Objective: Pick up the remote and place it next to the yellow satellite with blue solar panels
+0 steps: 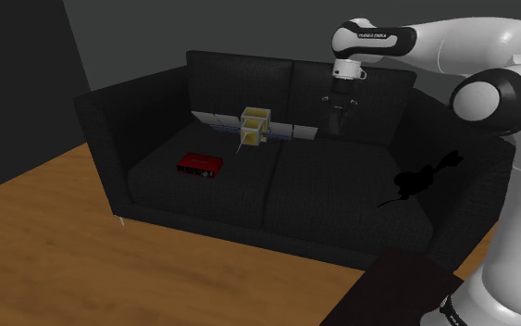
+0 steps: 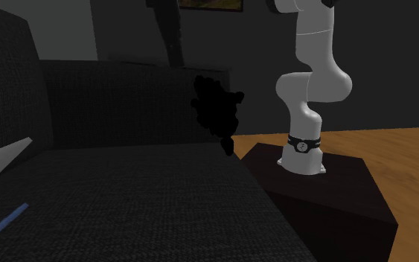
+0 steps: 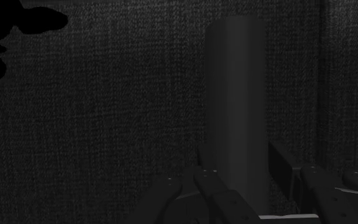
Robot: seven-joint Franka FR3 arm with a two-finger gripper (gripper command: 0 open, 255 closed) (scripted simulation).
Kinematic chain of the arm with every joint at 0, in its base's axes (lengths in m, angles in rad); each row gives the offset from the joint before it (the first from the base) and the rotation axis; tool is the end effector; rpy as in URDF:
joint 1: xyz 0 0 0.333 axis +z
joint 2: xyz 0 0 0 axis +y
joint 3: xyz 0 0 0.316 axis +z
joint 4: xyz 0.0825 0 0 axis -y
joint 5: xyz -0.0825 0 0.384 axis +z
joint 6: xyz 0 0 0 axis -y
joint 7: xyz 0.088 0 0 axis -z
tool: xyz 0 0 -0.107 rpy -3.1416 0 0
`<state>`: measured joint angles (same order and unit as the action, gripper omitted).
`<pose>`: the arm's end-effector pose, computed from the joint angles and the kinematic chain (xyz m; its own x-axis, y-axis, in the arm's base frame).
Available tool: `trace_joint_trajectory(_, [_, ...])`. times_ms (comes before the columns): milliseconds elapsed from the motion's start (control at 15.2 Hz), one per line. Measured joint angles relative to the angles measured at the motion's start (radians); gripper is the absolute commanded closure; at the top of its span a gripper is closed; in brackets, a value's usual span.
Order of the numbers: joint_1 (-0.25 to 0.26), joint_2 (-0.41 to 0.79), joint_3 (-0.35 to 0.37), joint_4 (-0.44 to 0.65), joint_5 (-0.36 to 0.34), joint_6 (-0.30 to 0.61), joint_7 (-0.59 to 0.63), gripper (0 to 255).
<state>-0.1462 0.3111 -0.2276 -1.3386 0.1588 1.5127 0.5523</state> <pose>0.6057 -0.1954 0.5470 0.5981 -0.7860 -0.1563 -0.7966 -0.6044 -0.0084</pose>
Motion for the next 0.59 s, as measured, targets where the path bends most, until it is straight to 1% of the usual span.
trace_joint_trajectory(198, [0.017, 0.085, 0.018, 0.117, 0.017, -0.028, 0.045, 255])
trace_joint_trajectory(330, [0.03, 0.149, 0.031, 0.225, 0.028, -0.067, 0.083, 255])
trace_joint_trajectory(396, [0.035, 0.172, 0.035, 0.251, 0.032, -0.07, 0.095, 255])
trace_joint_trajectory(594, [0.044, 0.171, 0.037, 0.215, 0.031, -0.035, 0.099, 255])
